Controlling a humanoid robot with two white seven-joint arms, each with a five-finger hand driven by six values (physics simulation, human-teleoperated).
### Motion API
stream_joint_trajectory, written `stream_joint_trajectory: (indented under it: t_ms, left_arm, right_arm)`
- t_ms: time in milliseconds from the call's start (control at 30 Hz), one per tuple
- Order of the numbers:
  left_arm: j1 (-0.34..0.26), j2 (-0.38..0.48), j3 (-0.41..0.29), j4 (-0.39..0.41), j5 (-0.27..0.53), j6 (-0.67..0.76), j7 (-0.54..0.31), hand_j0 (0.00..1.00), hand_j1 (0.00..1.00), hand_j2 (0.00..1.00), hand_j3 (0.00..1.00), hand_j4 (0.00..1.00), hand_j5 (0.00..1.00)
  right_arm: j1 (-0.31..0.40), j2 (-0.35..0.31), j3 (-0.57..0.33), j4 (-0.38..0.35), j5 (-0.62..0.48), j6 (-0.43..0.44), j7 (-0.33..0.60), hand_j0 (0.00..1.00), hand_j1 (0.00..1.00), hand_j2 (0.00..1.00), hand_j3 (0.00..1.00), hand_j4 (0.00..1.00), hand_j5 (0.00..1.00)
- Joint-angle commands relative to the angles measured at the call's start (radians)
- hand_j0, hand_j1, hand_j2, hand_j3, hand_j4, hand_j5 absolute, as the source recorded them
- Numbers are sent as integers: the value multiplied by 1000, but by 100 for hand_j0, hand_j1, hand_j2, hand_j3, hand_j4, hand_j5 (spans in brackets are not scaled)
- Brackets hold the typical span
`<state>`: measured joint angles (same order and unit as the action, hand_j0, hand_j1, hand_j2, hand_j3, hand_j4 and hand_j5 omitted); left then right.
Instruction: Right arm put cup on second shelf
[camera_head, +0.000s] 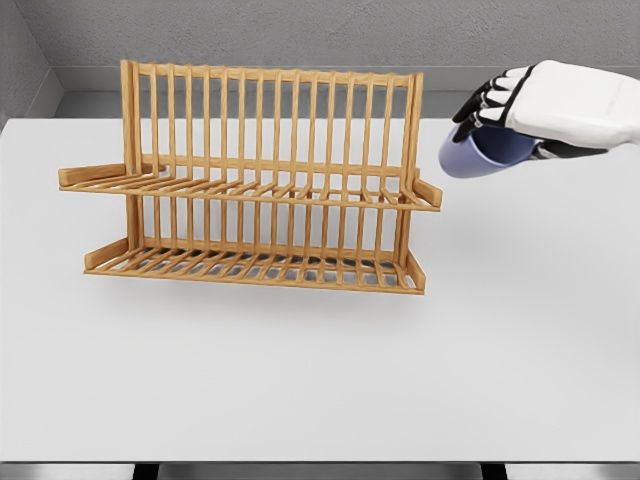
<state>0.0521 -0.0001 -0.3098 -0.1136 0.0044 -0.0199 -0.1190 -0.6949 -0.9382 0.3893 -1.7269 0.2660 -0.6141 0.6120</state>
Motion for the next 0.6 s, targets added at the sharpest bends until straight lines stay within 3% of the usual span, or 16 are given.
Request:
stream_joint_trajectory:
  t_ms: [0,267,567]
  left_arm:
    - [0,0,0,0,0,0,-1,100,100,100,100,100,100]
    - [0,0,0,0,0,0,-1,100,100,100,100,100,100]
    - [0,0,0,0,0,0,-1,100,100,100,100,100,100]
  right_arm:
    - [0,18,-3,-26,-5,3,-1,65,65,65,65,65,65]
    - [-9,101,17,-26,-5,3,-1,66,66,66,66,66,66]
    - [-11,108,66,-25,5,3,-1,67,67,67,67,67,67]
